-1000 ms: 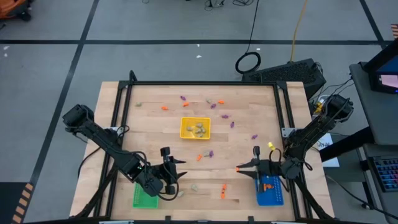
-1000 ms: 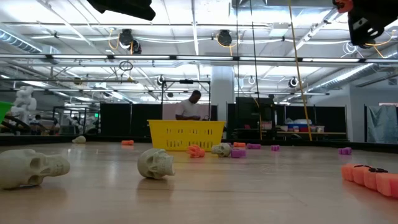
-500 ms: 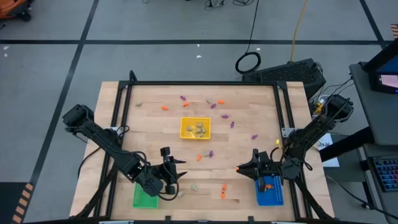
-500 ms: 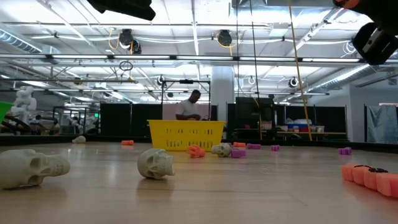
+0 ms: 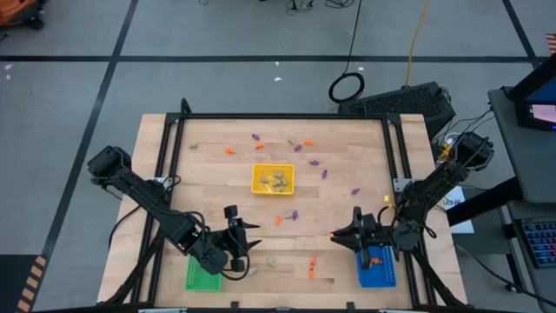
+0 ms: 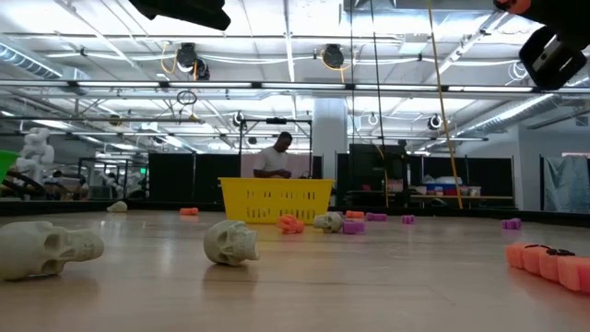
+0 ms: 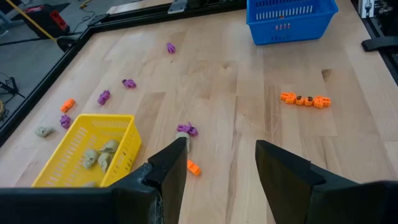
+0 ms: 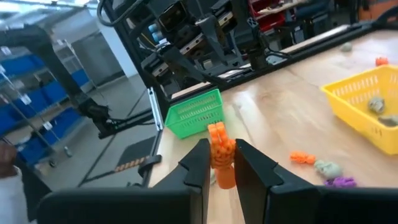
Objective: Sort Halloween decoration
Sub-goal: Put the orange skeleton toy in the blue basket
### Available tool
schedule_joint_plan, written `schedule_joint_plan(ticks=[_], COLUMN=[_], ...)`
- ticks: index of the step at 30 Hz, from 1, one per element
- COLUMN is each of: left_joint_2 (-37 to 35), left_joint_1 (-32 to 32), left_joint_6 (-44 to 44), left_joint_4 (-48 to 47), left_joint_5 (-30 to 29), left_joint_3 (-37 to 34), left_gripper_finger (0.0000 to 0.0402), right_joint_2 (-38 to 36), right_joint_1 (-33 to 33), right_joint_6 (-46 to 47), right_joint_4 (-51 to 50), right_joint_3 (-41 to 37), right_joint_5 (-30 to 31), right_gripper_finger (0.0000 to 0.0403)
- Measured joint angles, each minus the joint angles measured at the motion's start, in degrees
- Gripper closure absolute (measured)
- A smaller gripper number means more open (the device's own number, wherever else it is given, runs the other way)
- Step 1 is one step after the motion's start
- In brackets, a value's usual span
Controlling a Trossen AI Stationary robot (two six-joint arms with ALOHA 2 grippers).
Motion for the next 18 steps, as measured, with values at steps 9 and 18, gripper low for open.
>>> schedule_joint_plan(ticks=[9, 18], left_joint_2=[0.00, 0.00], left_joint_1=[0.01, 0.00], left_joint_6=[0.00, 0.00], left_joint_4=[0.00, 0.00], left_joint_5=[-0.01, -0.01], left_joint_3=[0.00, 0.00], left_gripper_finger=[0.0212, 0.0212], right_joint_2=[-0.02, -0.02], right_joint_1=[0.00, 0.00], right_joint_6=[-10.67, -19.87], right_joint_4=[-0.06, -1.38], right_joint_3=[0.00, 0.00], right_joint_5=[0.03, 0.07], right_gripper_finger=[0.0360, 0.0360])
